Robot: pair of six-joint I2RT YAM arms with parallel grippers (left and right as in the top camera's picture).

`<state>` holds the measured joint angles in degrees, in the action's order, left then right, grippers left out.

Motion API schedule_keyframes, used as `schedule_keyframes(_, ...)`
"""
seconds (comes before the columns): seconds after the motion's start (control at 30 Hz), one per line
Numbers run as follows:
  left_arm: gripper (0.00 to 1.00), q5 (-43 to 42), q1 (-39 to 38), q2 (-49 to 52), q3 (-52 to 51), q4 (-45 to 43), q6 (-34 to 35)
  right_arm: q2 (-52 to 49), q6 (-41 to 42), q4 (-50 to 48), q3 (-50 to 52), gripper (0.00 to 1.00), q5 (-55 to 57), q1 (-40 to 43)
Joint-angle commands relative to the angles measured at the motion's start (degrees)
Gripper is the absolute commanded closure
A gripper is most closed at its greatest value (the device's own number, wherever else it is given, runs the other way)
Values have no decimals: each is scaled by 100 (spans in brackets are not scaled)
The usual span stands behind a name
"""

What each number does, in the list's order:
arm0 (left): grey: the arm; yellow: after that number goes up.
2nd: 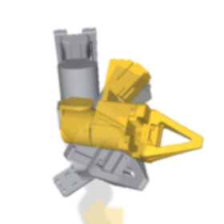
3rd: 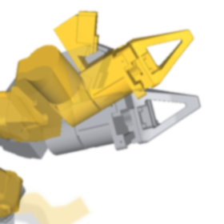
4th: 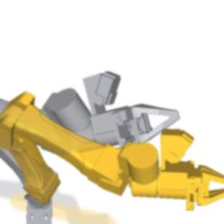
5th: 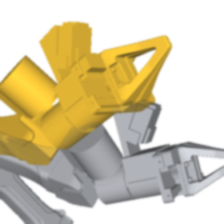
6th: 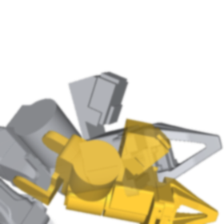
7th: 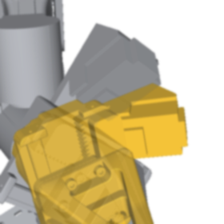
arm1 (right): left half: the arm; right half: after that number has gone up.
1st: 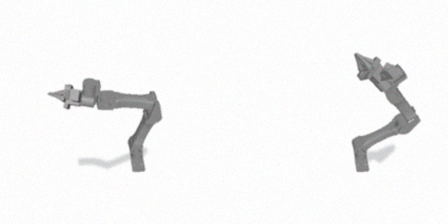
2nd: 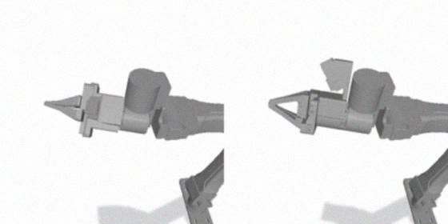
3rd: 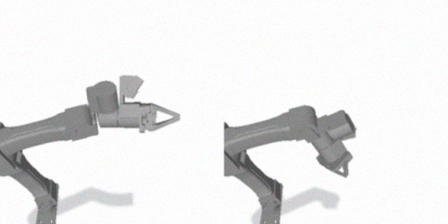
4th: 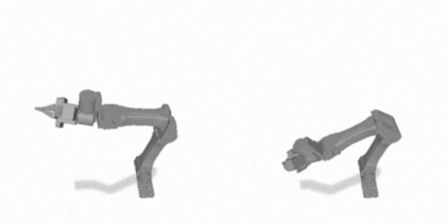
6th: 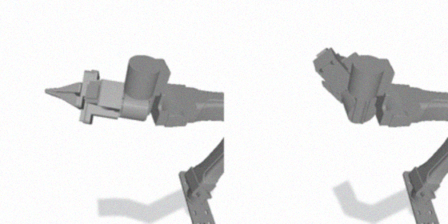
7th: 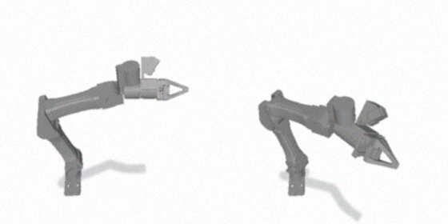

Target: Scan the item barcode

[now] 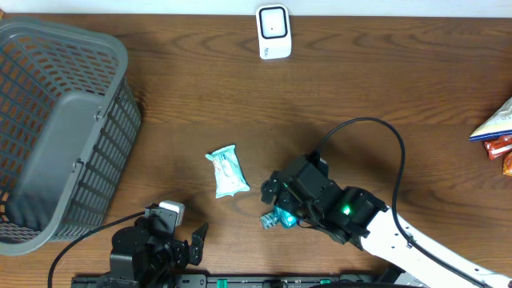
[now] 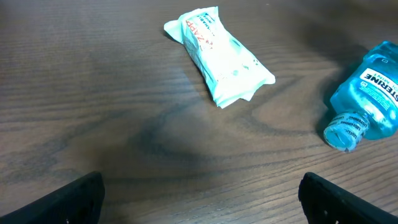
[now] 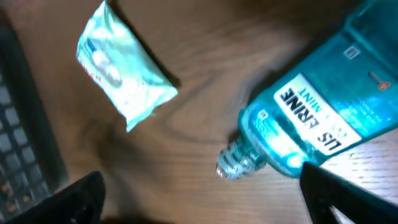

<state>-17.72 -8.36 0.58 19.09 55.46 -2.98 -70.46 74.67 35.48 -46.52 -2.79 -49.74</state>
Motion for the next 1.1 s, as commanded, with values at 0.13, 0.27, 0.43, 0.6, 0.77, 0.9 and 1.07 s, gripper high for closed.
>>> schedule_keyframes(0.13,1,-26,-4,-24,9,70,9,-376,2105,529,-15,5,-1010,55)
schedule_keyframes(0.27,1,-26,-2,-24,9,70,9,-914,2634,529,-52,11,-1556,153)
schedule_keyframes(0.43,1,-26,-2,-24,9,70,9,-1580,2708,525,-74,11,-1797,621)
schedule_keyframes(0.6,1,-26,-2,-24,9,70,9,-2232,2586,516,-138,17,-1862,1014)
schedule_keyframes(0.77,1,-26,-2,-24,9,70,9,-2763,2343,553,-417,19,-1707,1005)
schedule_keyframes(0.9,1,-26,-2,-24,9,70,9,-3010,1956,654,-511,37,-1226,994)
schedule_keyframes(1.07,1,-26,-2,-24,9,70,9,-3014,1377,651,-557,63,-872,994)
